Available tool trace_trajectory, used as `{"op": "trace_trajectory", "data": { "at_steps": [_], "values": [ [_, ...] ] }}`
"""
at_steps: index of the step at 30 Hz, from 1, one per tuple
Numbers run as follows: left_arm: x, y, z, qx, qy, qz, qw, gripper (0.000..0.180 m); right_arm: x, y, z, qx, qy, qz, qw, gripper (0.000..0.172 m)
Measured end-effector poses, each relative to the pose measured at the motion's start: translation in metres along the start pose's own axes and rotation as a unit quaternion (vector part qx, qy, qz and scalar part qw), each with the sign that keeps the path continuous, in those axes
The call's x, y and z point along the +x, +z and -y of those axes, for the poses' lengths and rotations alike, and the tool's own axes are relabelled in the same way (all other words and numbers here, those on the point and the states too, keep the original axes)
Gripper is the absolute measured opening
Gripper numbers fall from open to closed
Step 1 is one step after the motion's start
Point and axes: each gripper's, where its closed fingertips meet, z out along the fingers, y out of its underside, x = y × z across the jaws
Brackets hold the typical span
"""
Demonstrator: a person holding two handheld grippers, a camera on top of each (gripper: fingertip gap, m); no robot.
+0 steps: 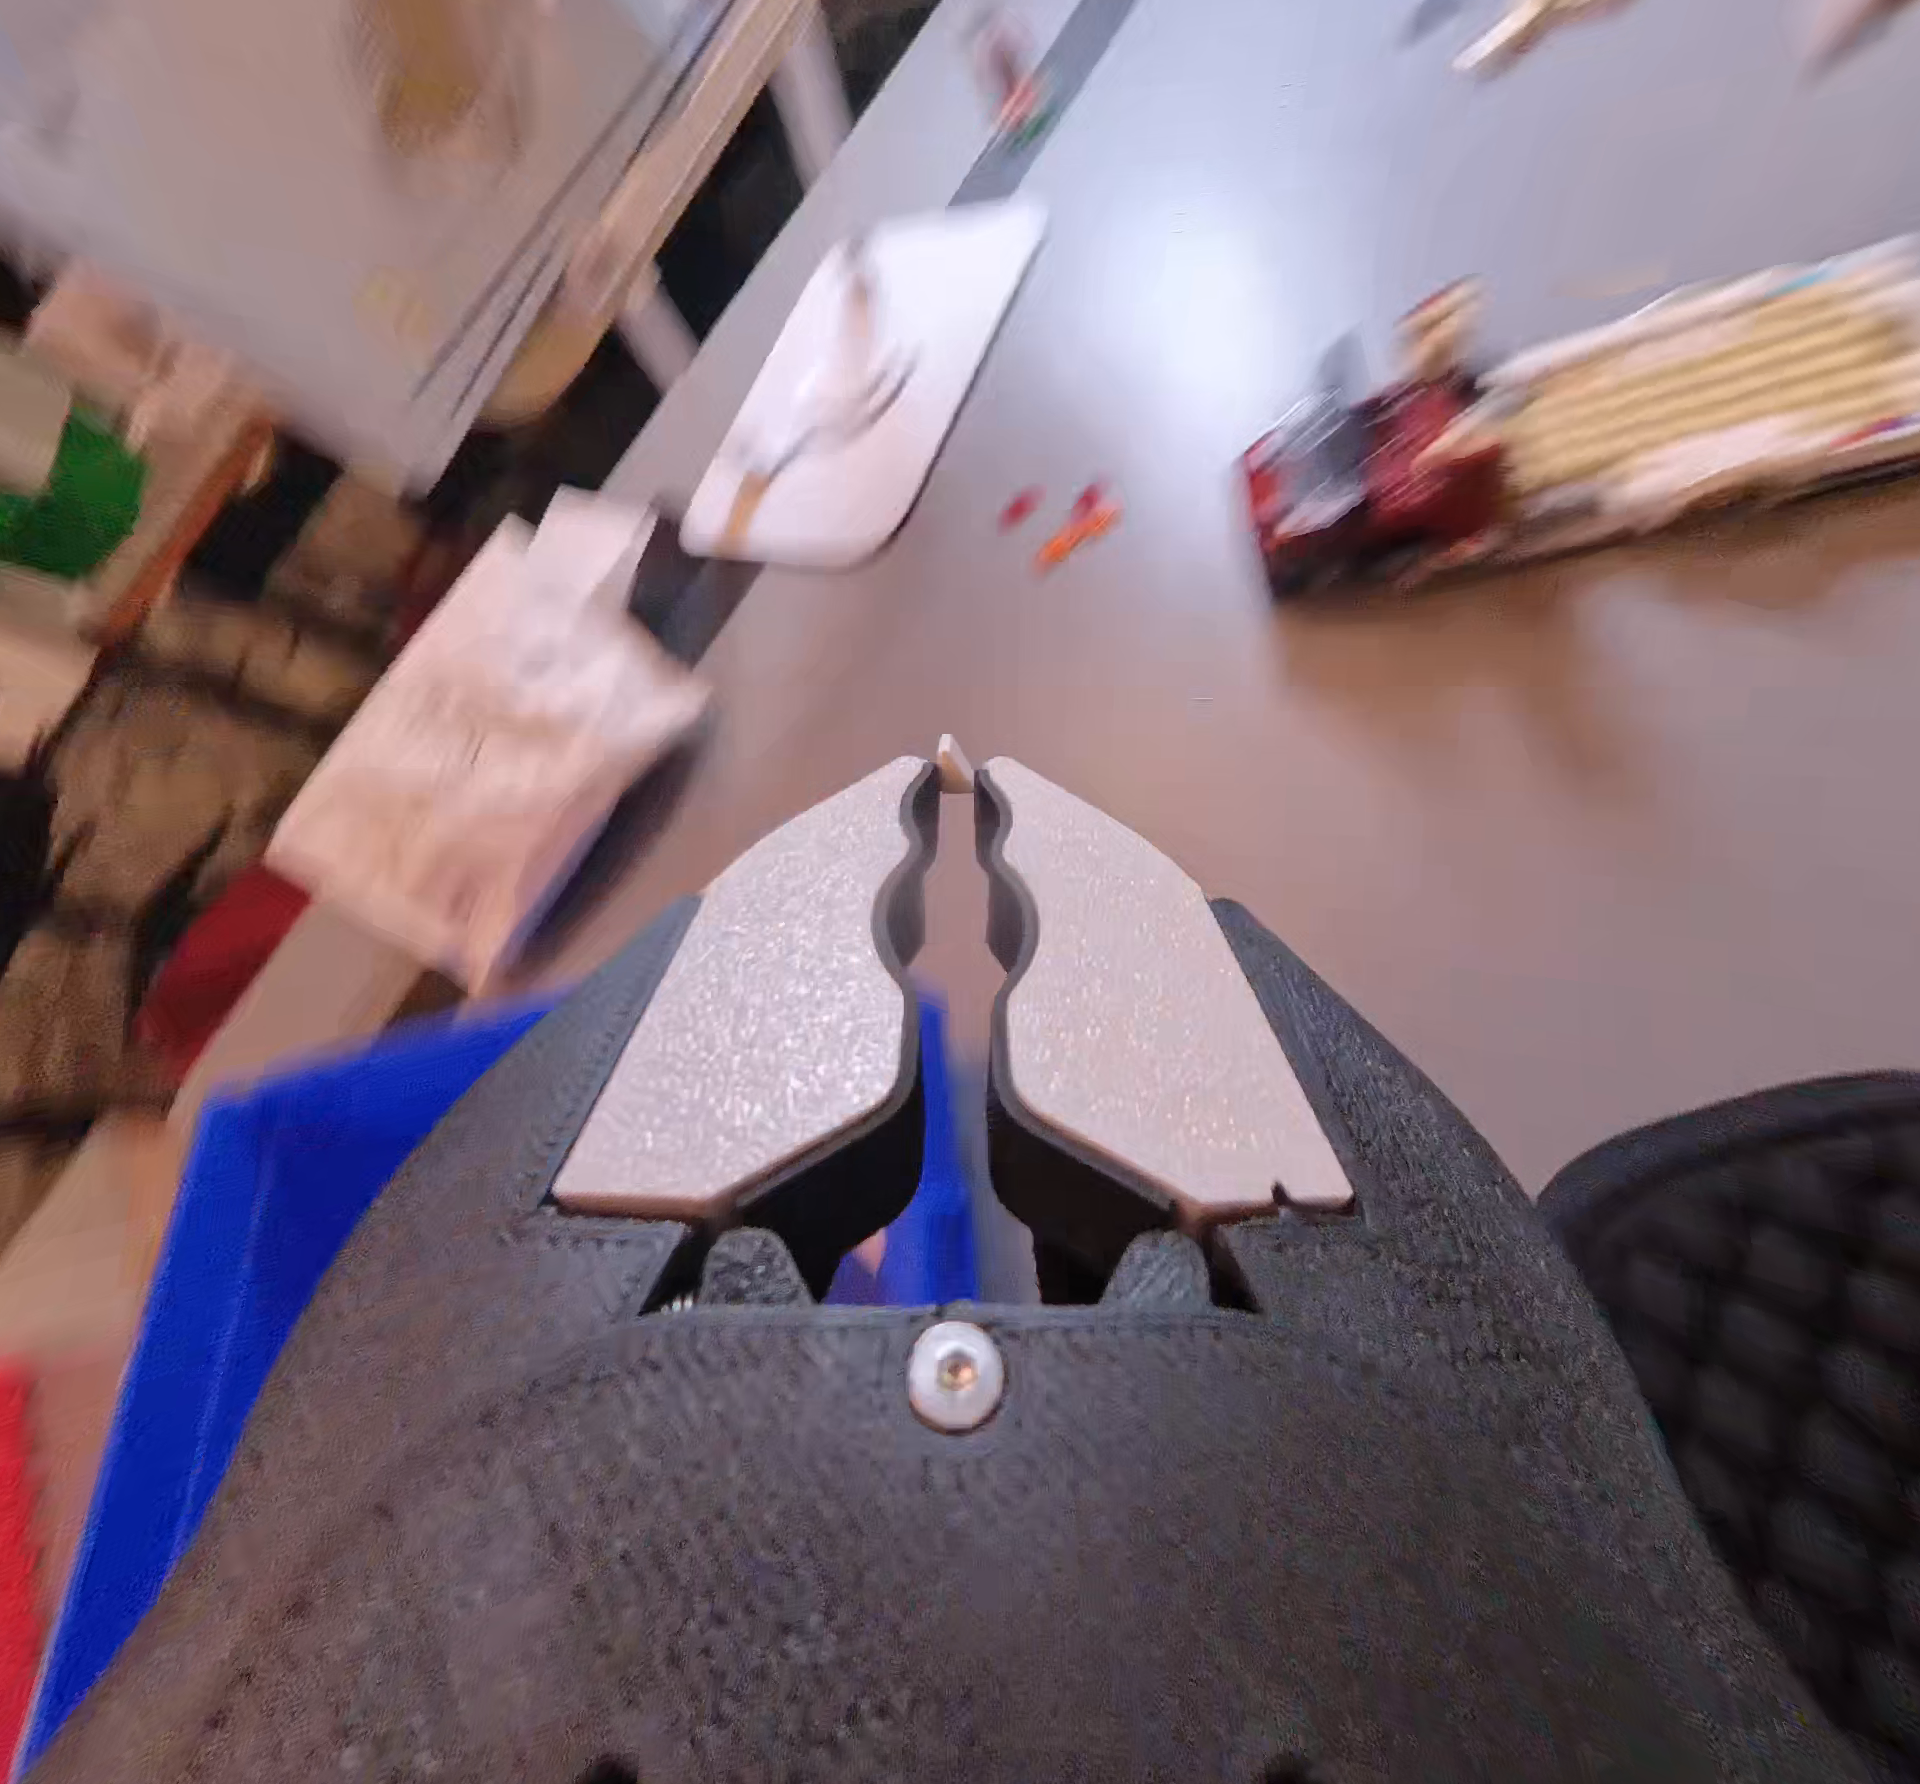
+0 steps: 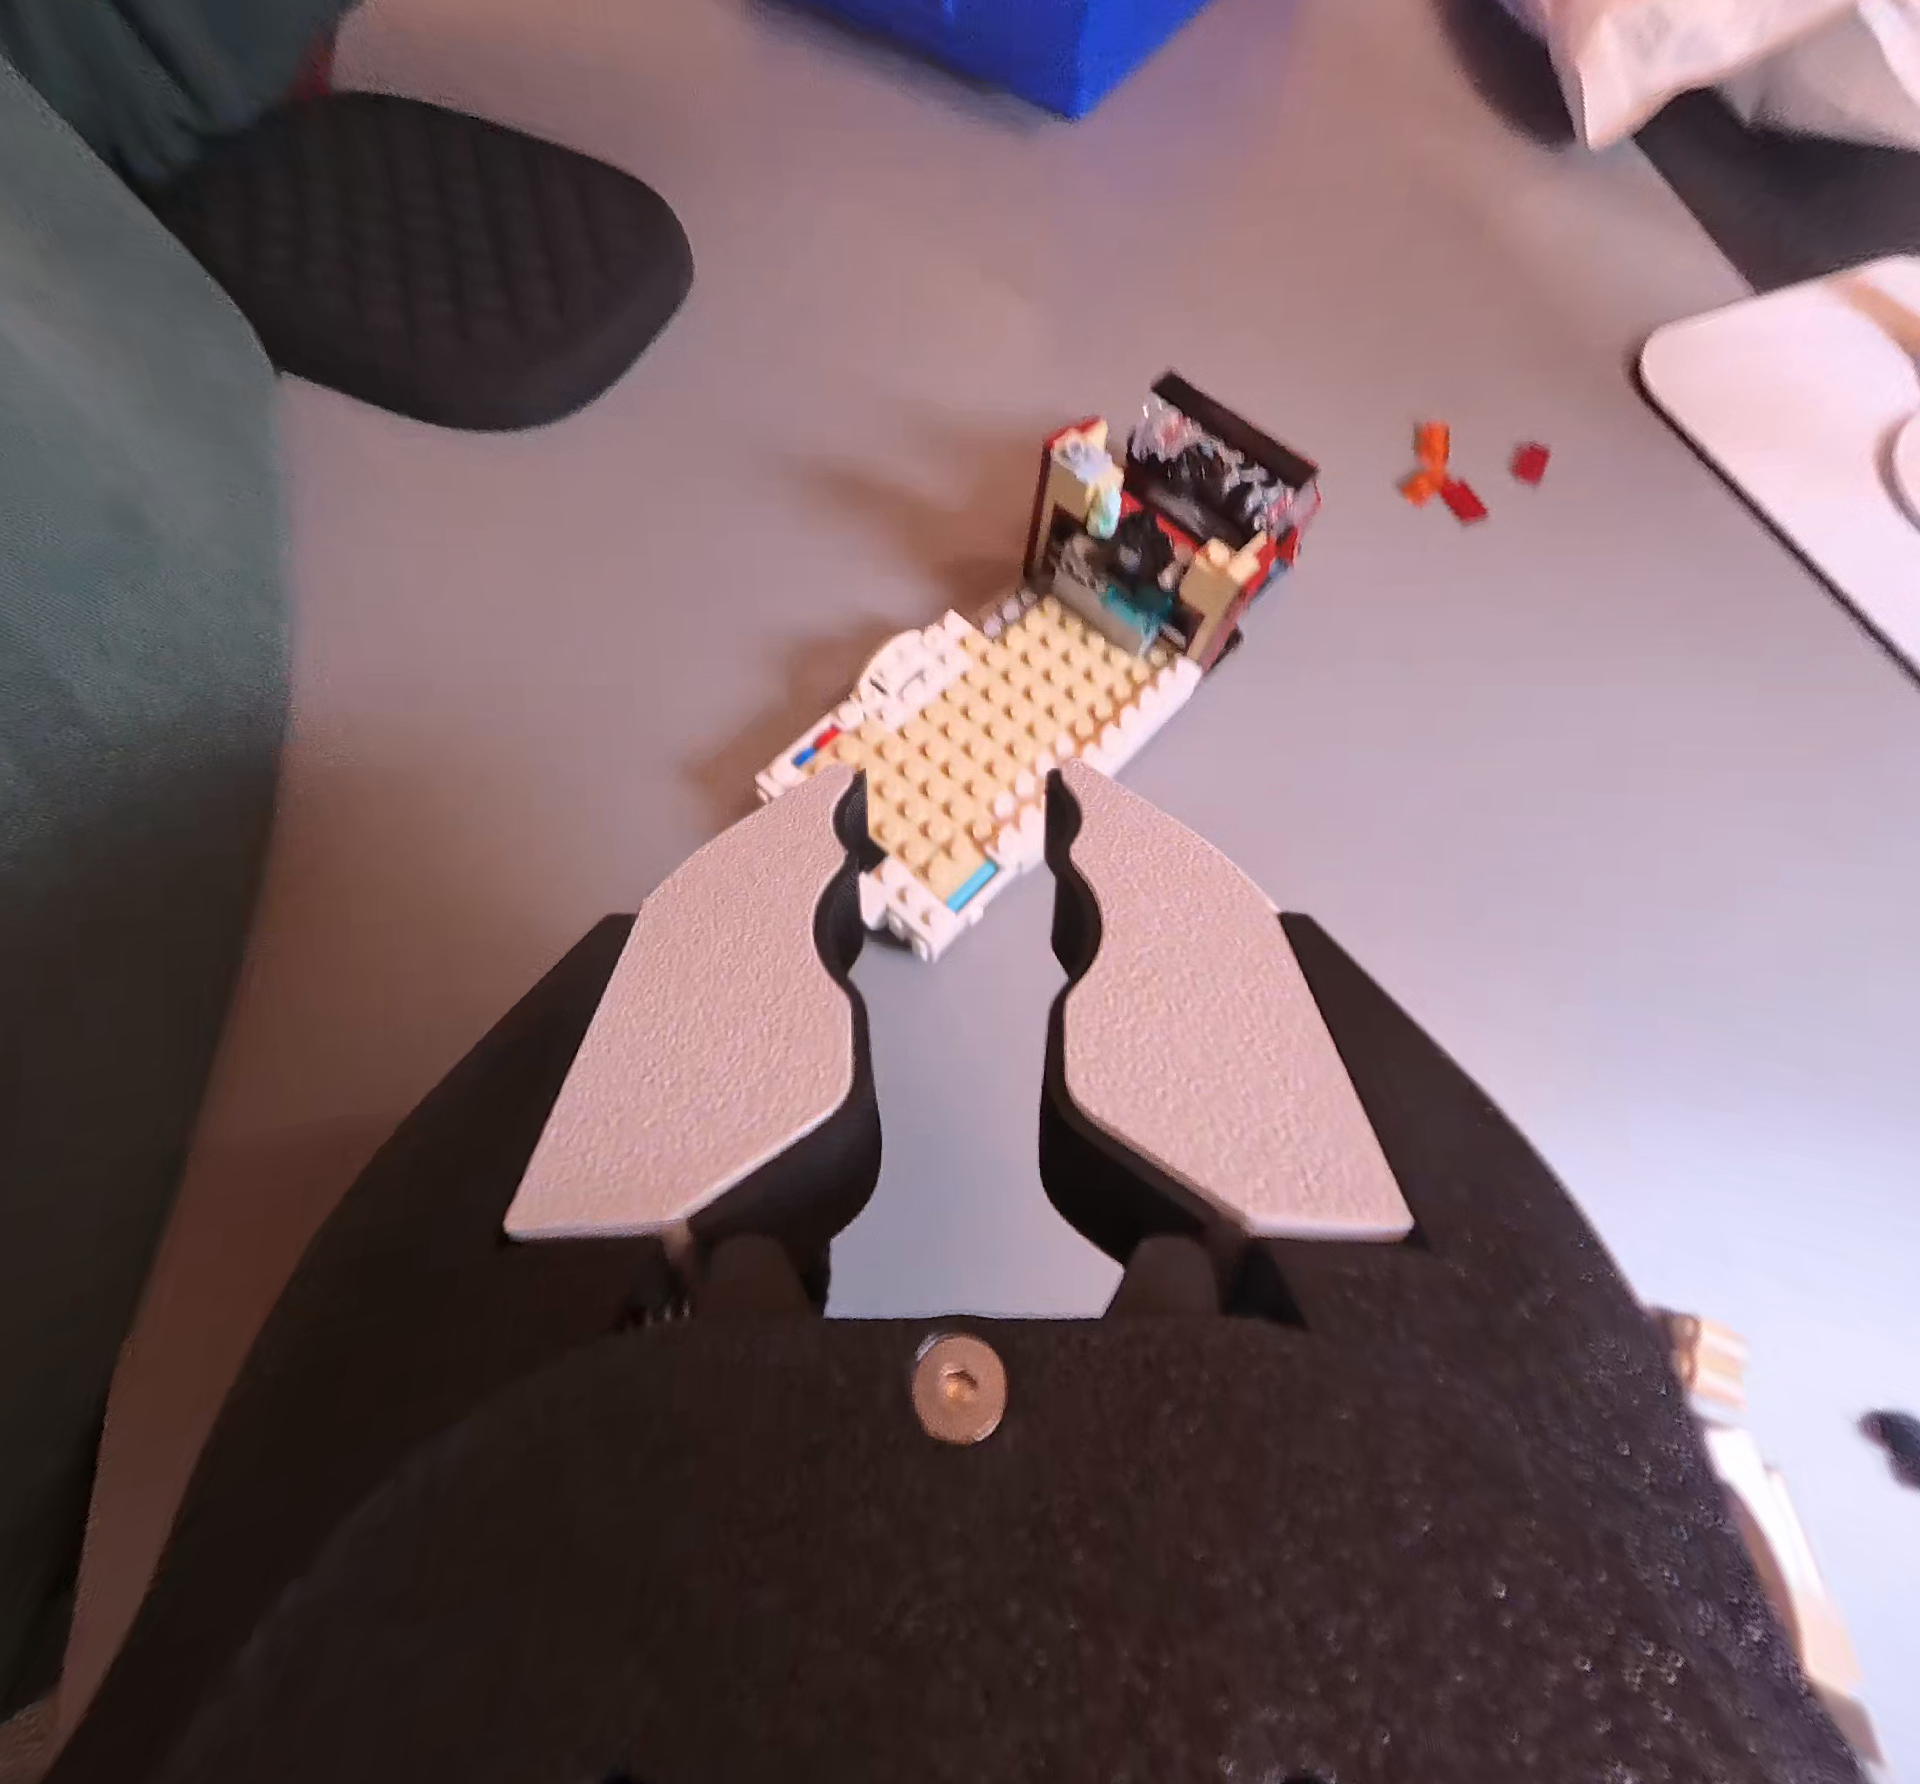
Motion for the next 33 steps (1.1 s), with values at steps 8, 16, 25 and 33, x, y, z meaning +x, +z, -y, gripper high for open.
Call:
{"op": "trace_trajectory", "data": {
  "at_steps": [8, 16, 25, 33],
  "values": [
    [-0.043, 0.003, -0.128, -0.193, -0.147, 0.053, 0.969, 0.062, 0.001, 0.013, -0.016, -0.022, 0.016, -0.003, 1.000, 0.033],
    [-0.067, 0.010, -0.035, 0.032, -0.126, 0.088, 0.988, 0.058, 0.073, 0.004, 0.034, 0.039, -0.001, -0.131, 0.991, 0.033],
    [-0.082, 0.104, 0.092, 0.109, -0.067, 0.049, 0.991, 0.029, 0.273, 0.007, 0.114, 0.046, -0.046, -0.351, 0.934, 0.032],
    [-0.114, 0.223, 0.143, 0.030, 0.062, 0.103, 0.992, 0.028, 0.329, 0.031, 0.117, -0.036, -0.081, -0.359, 0.929, 0.022]
  ]
}}
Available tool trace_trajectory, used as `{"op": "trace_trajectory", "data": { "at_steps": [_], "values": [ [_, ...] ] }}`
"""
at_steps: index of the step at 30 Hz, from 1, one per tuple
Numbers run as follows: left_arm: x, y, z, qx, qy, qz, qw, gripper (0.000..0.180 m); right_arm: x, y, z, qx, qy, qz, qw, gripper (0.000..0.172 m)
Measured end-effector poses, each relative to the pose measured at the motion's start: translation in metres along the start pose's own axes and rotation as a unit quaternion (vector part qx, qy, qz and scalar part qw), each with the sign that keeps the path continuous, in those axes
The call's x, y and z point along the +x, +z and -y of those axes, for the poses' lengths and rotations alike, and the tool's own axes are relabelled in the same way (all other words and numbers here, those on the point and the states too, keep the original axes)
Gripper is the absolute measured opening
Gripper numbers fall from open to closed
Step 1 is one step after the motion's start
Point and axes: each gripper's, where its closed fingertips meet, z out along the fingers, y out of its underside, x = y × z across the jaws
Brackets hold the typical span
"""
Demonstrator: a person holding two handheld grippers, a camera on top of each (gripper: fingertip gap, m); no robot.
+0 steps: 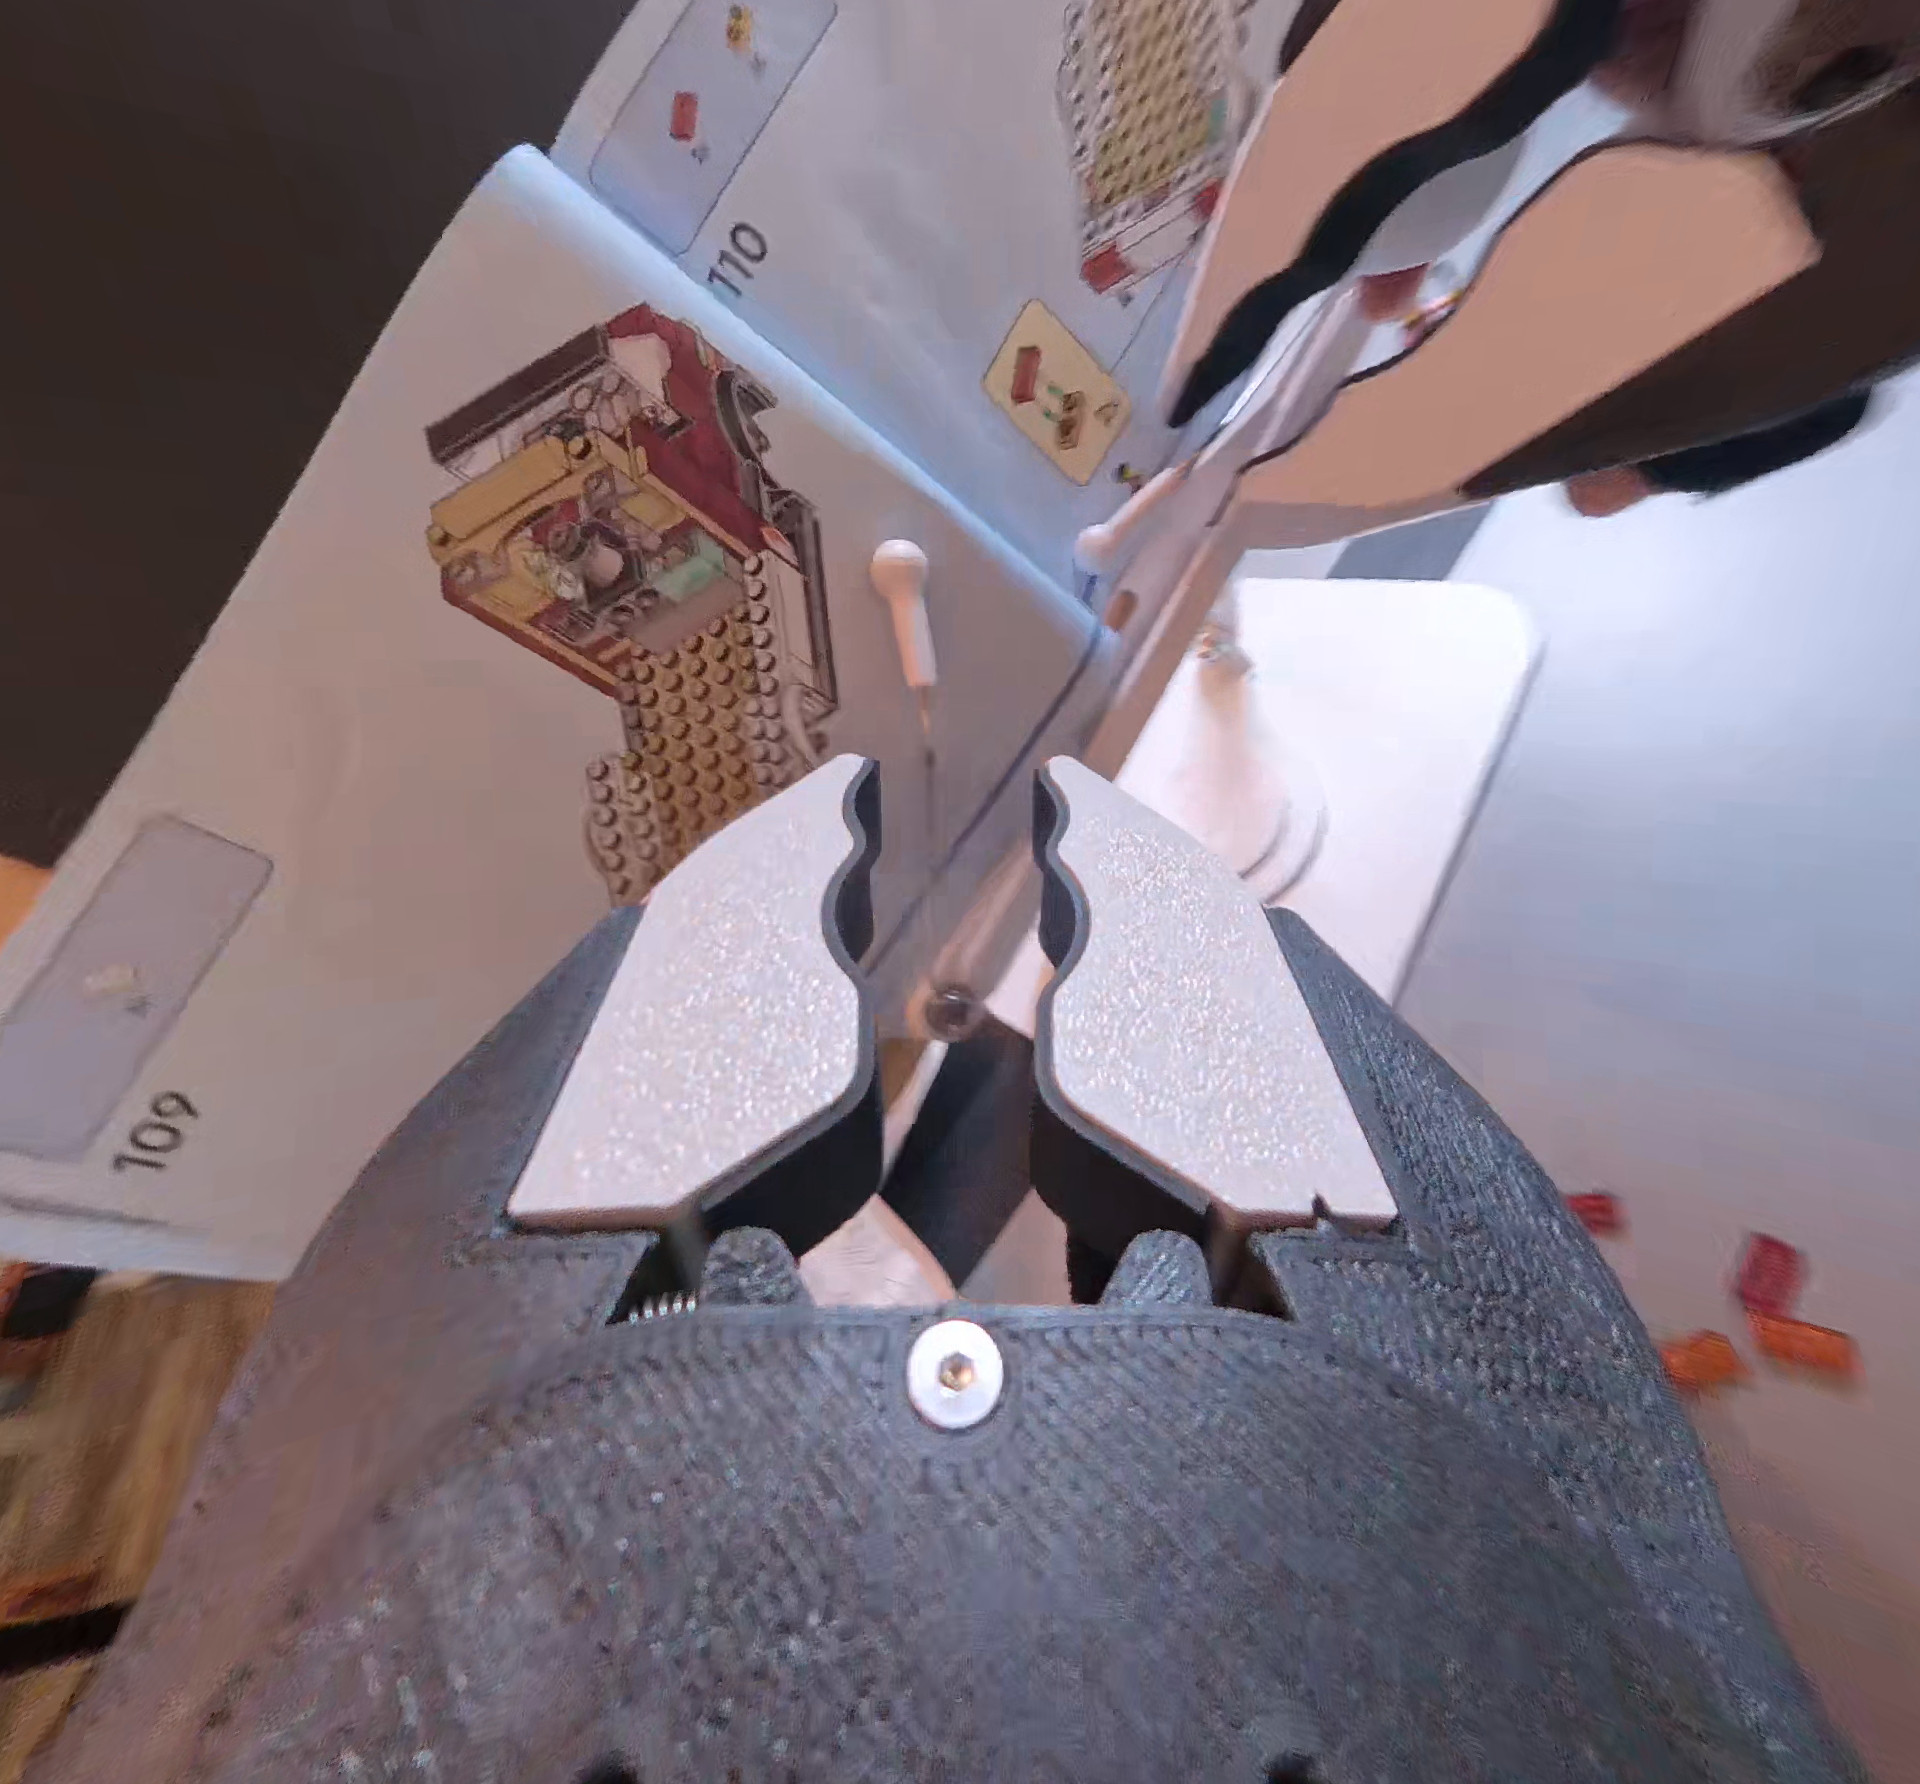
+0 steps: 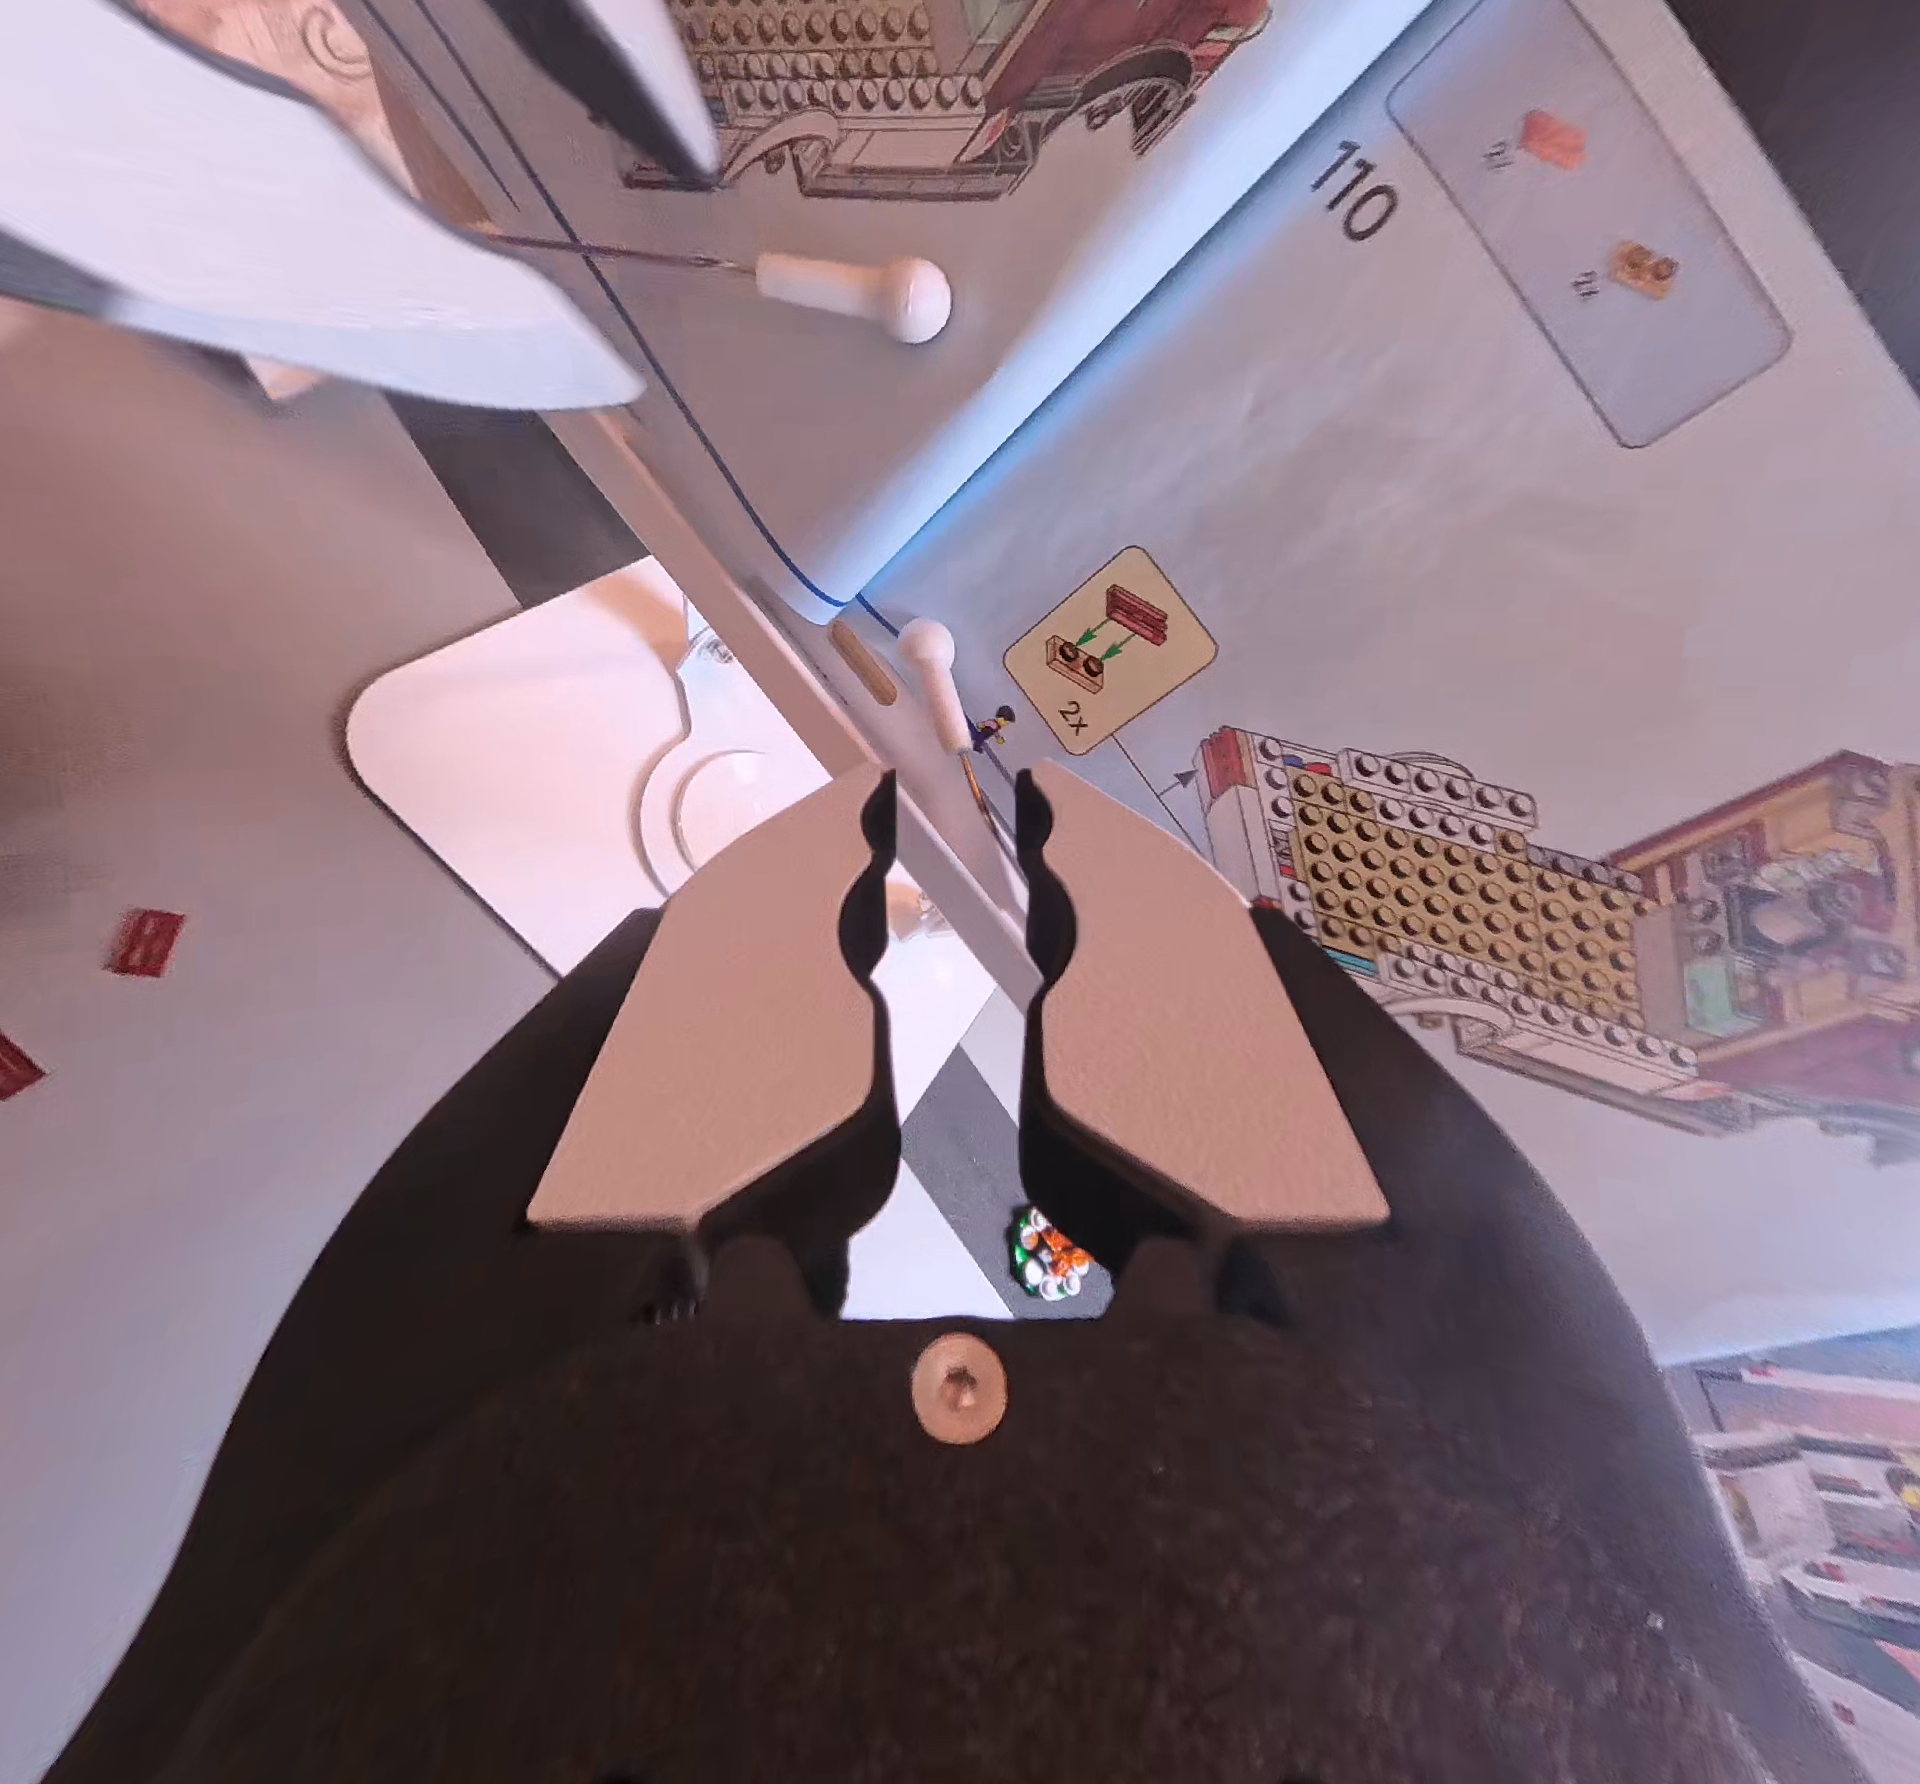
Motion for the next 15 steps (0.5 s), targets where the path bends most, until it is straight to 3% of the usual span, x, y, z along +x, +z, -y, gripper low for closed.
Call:
{"op": "trace_trajectory", "data": {
  "at_steps": [2, 3, 4, 7, 9, 11, 13, 15],
  "values": [
    [-0.007, 0.010, -0.009, -0.020, 0.026, 0.016, 0.999, 0.009, -0.001, 0.001, 0.000, -0.002, 0.005, 0.008, 1.000, 0.020],
    [-0.005, 0.010, -0.011, -0.010, 0.020, 0.005, 1.000, 0.001, 0.002, 0.000, -0.001, -0.002, 0.012, 0.005, 1.000, 0.010],
    [-0.007, 0.007, -0.012, 0.008, 0.002, 0.008, 1.000, 0.001, 0.005, -0.001, -0.002, 0.001, 0.018, 0.003, 1.000, 0.008],
    [-0.033, -0.010, -0.028, 0.035, -0.117, 0.050, 0.991, 0.004, 0.007, -0.001, -0.008, 0.012, 0.043, 0.016, 0.999, 0.009],
    [-0.042, -0.018, -0.053, 0.044, -0.267, 0.037, 0.962, 0.006, 0.010, -0.002, -0.011, 0.024, 0.063, 0.016, 0.998, 0.011],
    [-0.035, -0.023, -0.071, 0.091, -0.453, -0.004, 0.887, 0.007, 0.011, -0.003, -0.012, 0.030, 0.083, 0.018, 0.996, 0.013],
    [-0.020, -0.024, -0.086, 0.138, -0.605, -0.051, 0.782, 0.001, 0.012, -0.003, -0.012, 0.036, 0.086, 0.018, 0.996, 0.014],
    [0.005, -0.018, -0.095, 0.164, -0.703, -0.119, 0.682, 0.000, 0.012, -0.003, -0.012, 0.036, 0.079, 0.016, 0.996, 0.013]
  ]
}}
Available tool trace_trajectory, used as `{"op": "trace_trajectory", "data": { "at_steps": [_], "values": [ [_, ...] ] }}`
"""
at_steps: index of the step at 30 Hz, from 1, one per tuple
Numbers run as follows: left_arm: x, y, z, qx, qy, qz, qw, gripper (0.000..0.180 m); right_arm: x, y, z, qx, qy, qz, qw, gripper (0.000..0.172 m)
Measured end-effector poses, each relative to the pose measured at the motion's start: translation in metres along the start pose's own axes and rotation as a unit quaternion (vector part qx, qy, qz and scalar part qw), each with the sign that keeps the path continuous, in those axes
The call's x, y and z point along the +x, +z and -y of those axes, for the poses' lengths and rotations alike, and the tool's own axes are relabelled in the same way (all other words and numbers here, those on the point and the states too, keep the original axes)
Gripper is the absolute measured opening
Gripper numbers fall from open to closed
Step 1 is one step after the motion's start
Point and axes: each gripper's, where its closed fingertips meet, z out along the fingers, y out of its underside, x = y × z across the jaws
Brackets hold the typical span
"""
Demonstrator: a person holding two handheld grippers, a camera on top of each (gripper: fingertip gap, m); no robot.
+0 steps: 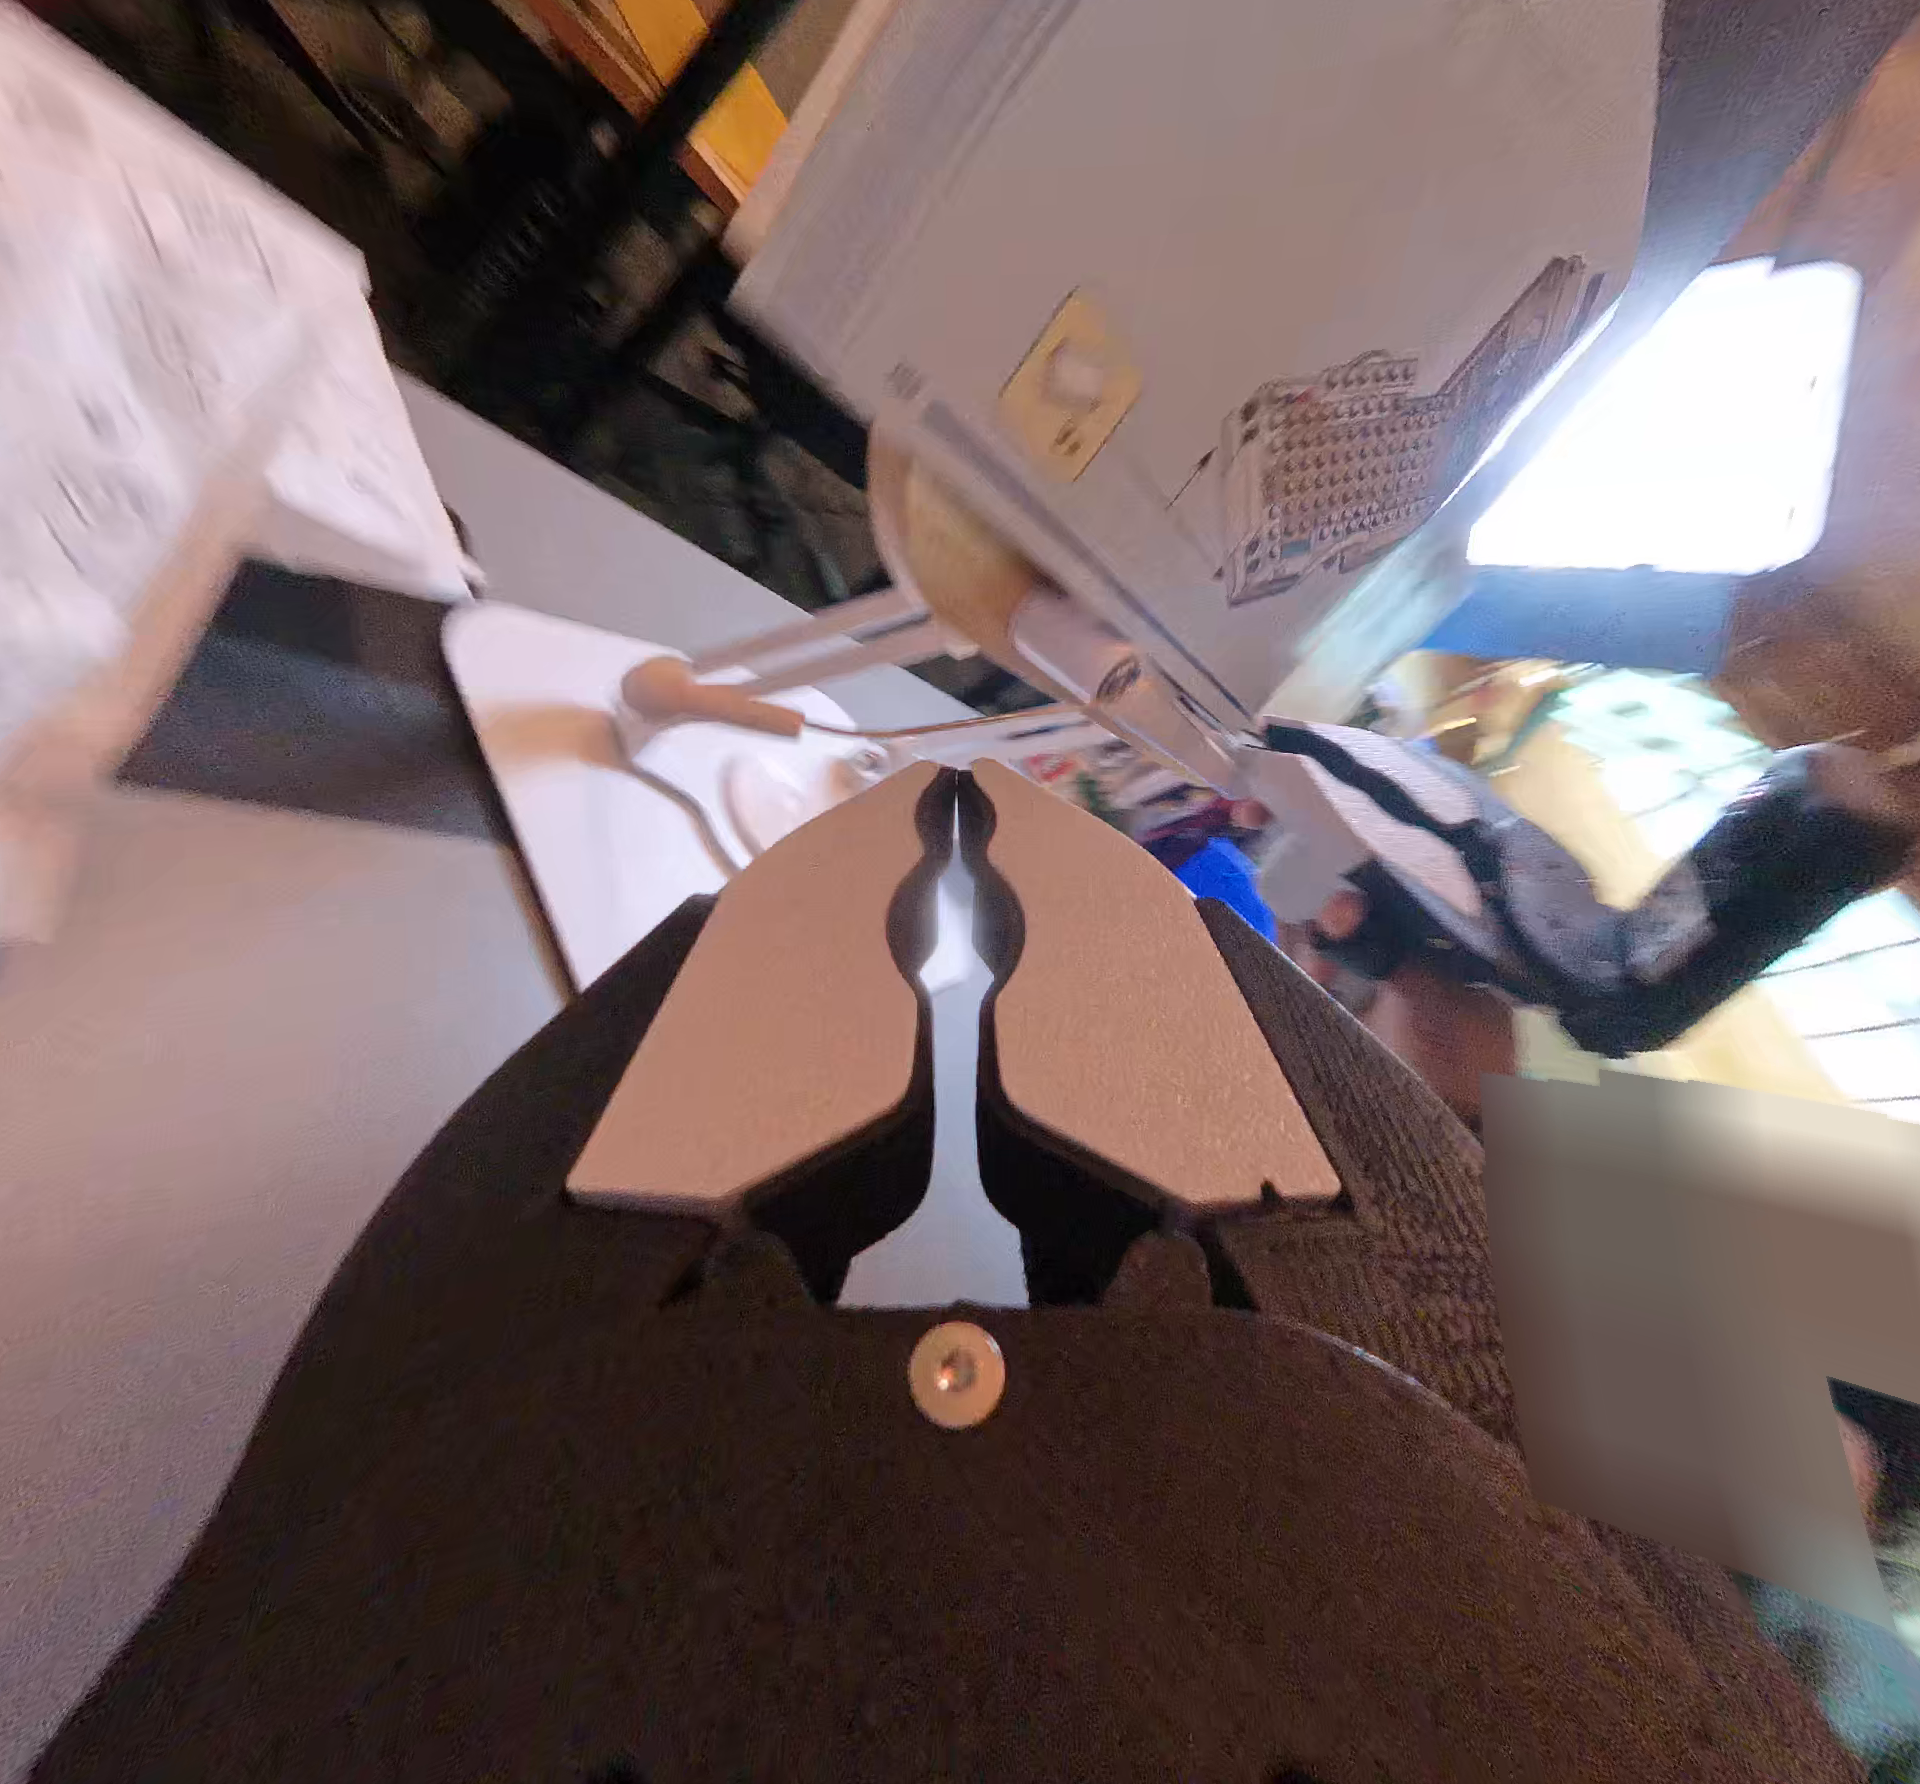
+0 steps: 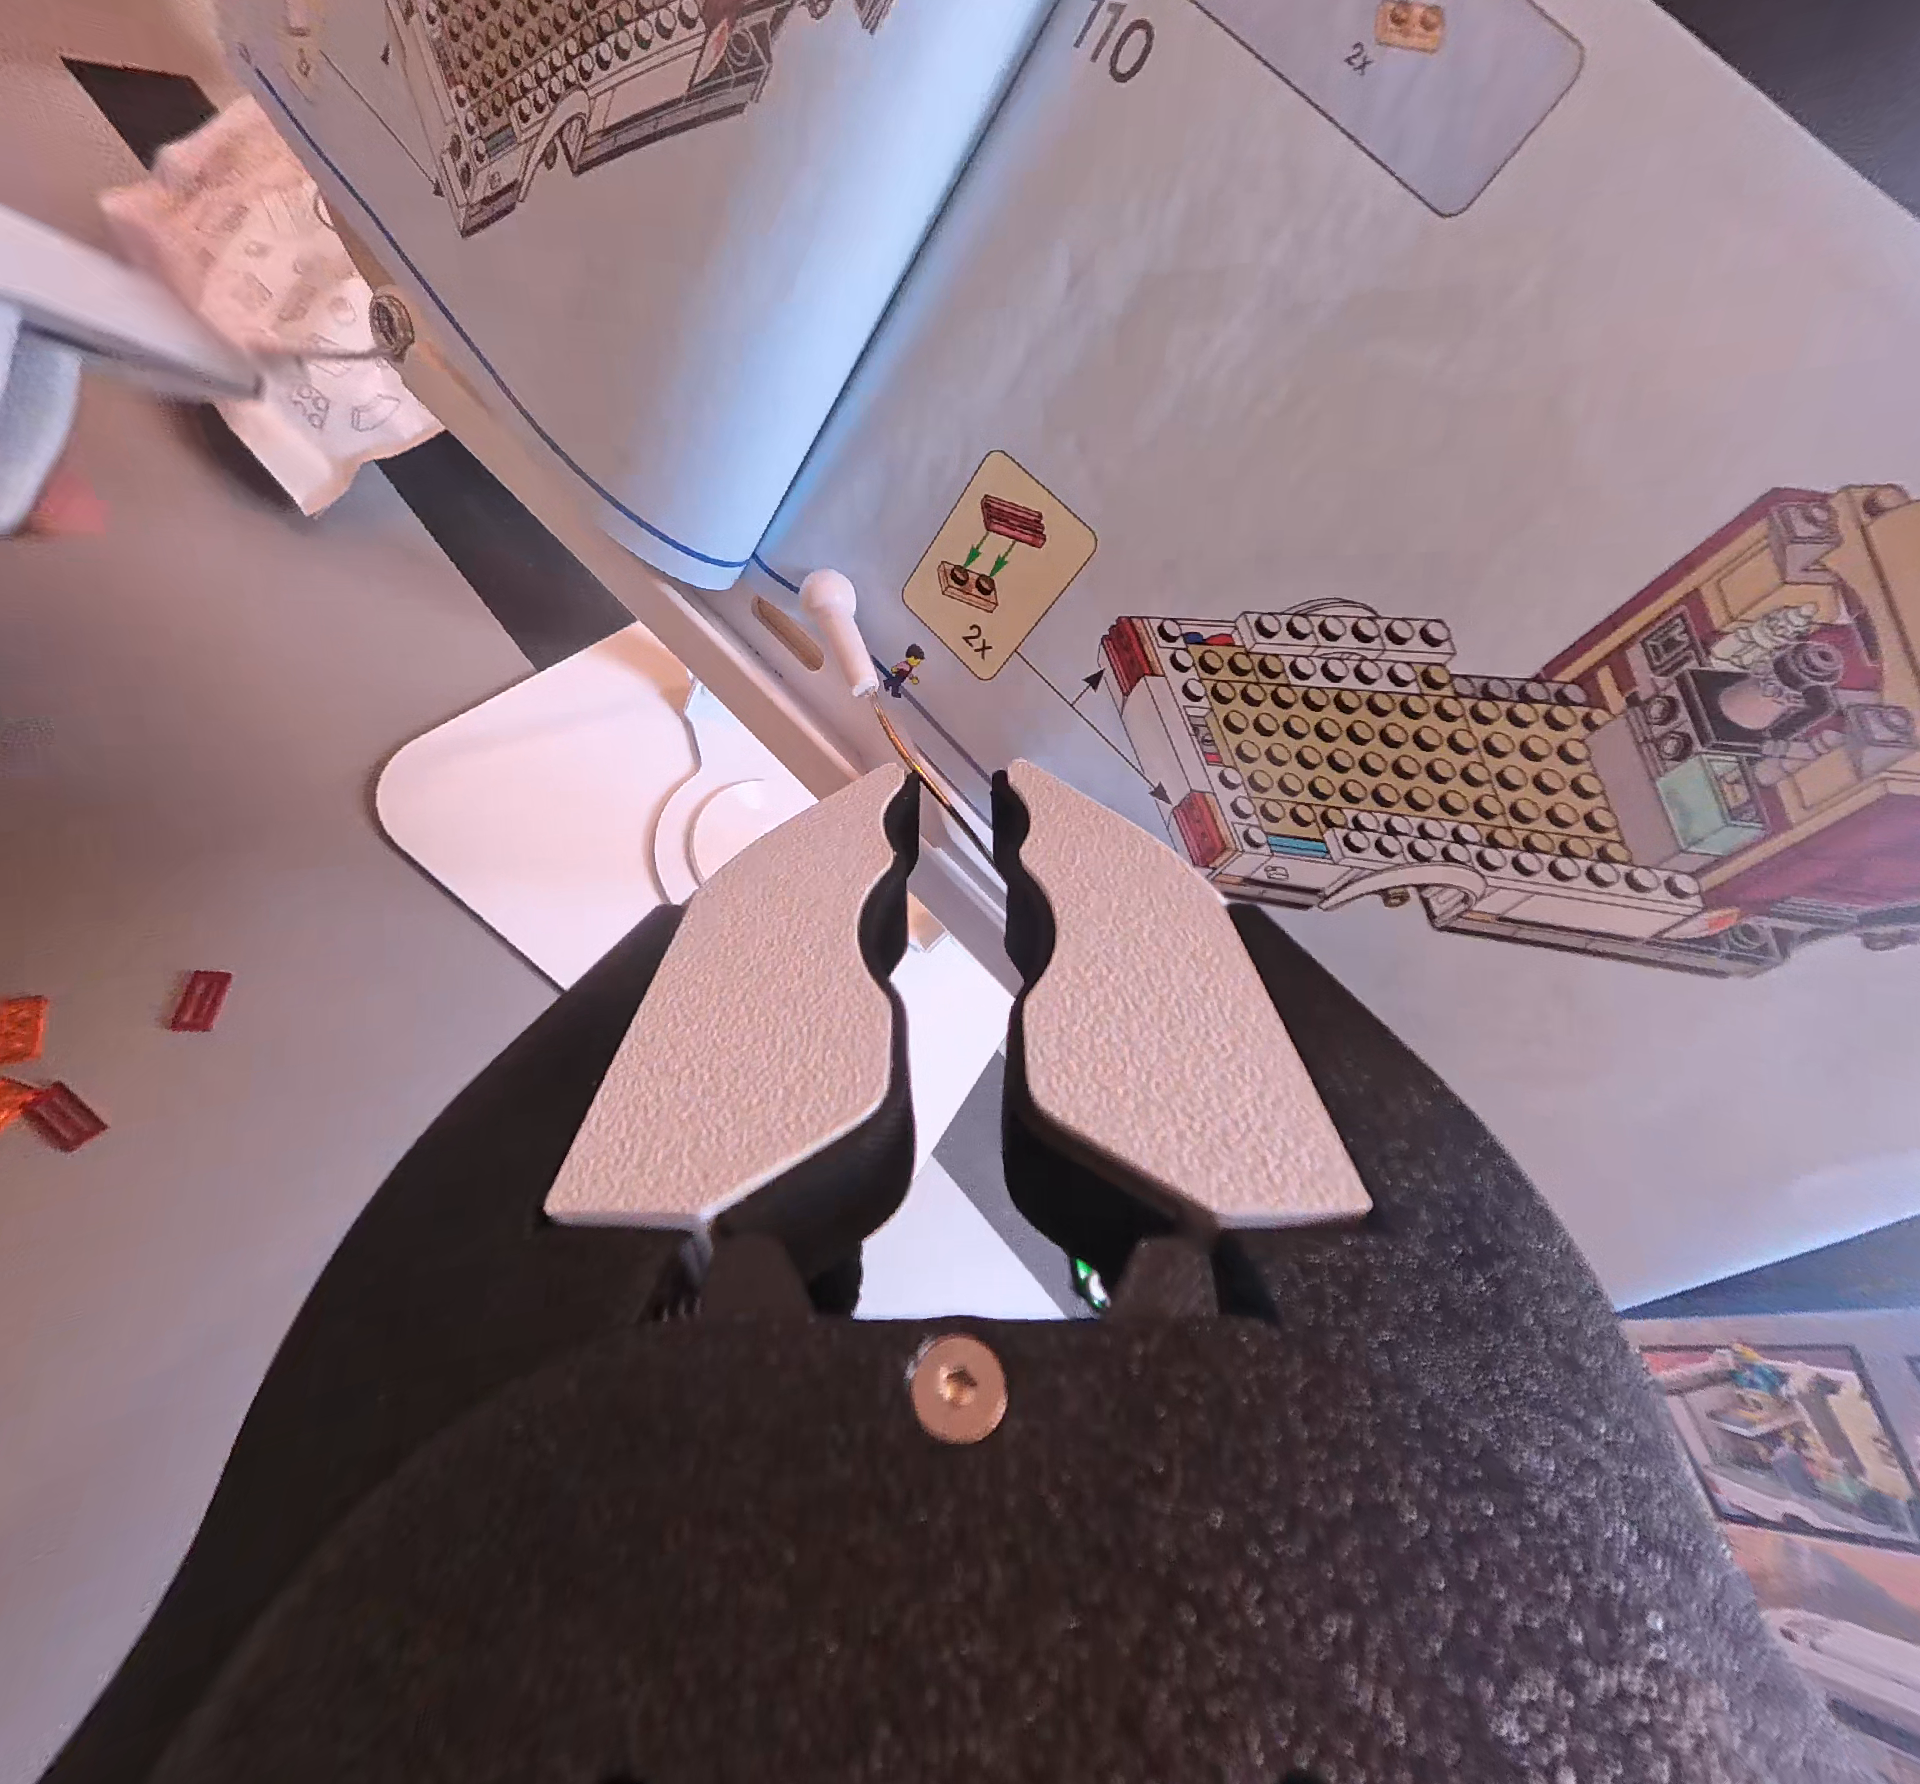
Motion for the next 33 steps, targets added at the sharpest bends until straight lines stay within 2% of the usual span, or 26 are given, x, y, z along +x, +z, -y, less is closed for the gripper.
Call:
{"op": "trace_trajectory", "data": {
  "at_steps": [2, 3, 5, 7, 8, 9, 11, 12, 13, 14, 18, 20, 24, 26, 28, 30, 33],
  "values": [
    [0.007, 0.001, -0.022, -0.011, -0.084, -0.070, 0.994, 0.003, 0.000, 0.000, 0.000, -0.004, -0.007, 0.000, 1.000, 0.013],
    [0.015, 0.001, -0.028, -0.013, -0.079, -0.084, 0.993, 0.004, -0.001, 0.000, 0.000, -0.005, -0.009, 0.001, 1.000, 0.011],
    [0.044, 0.004, -0.029, -0.006, 0.000, -0.100, 0.995, 0.000, -0.001, 0.000, 0.001, 0.005, 0.007, 0.006, 1.000, 0.008],
    [0.077, 0.013, -0.025, -0.013, 0.147, -0.091, 0.985, 0.000, 0.001, -0.001, 0.003, 0.022, 0.043, 0.008, 0.999, 0.008],
    [0.090, 0.021, -0.021, -0.011, 0.257, -0.065, 0.964, 0.000, 0.003, -0.001, 0.004, 0.031, 0.061, 0.006, 0.998, 0.007],
    [0.098, 0.029, -0.017, -0.012, 0.377, -0.027, 0.926, 0.000, 0.006, -0.003, 0.006, 0.041, 0.073, -0.001, 0.996, 0.007],
    [0.107, 0.050, -0.014, -0.027, 0.566, 0.048, 0.822, 0.000, 0.016, -0.007, 0.011, 0.061, 0.097, -0.023, 0.993, 0.005],
    [0.104, 0.062, -0.011, -0.041, 0.625, 0.088, 0.775, 0.000, 0.022, -0.009, 0.012, 0.070, 0.115, -0.032, 0.990, 0.004],
    [0.099, 0.073, -0.009, -0.058, 0.657, 0.119, 0.742, 0.000, 0.028, -0.012, 0.012, 0.078, 0.137, -0.039, 0.987, 0.003],
    [0.091, 0.081, -0.008, -0.076, 0.666, 0.140, 0.729, 0.000, 0.035, -0.016, 0.010, 0.086, 0.161, -0.049, 0.982, 0.002],
    [0.080, 0.091, -0.002, -0.086, 0.649, 0.159, 0.739, 0.000, 0.065, -0.034, -0.017, 0.105, 0.255, -0.100, 0.956, 0.006],
    [0.078, 0.091, -0.002, -0.081, 0.640, 0.154, 0.749, 0.000, 0.069, -0.040, -0.044, 0.097, 0.310, -0.107, 0.940, 0.018],
    [0.077, 0.091, -0.003, -0.075, 0.642, 0.149, 0.748, 0.000, 0.048, -0.046, -0.088, 0.060, 0.454, -0.033, 0.888, 0.024],
    [0.077, 0.092, -0.003, -0.075, 0.636, 0.141, 0.755, 0.000, 0.049, -0.065, -0.092, 0.071, 0.457, -0.054, 0.885, 0.030],
    [0.078, 0.093, -0.003, -0.072, 0.625, 0.129, 0.766, 0.000, 0.051, -0.088, -0.076, 0.097, 0.407, -0.099, 0.903, 0.031],
    [0.078, 0.093, -0.003, -0.068, 0.612, 0.120, 0.779, 0.000, 0.039, -0.105, -0.035, 0.139, 0.311, -0.118, 0.933, 0.027],
    [0.079, 0.094, -0.003, -0.060, 0.597, 0.110, 0.792, 0.000, -0.008, -0.097, 0.030, 0.154, 0.195, -0.065, 0.966, 0.030]
  ]
}}
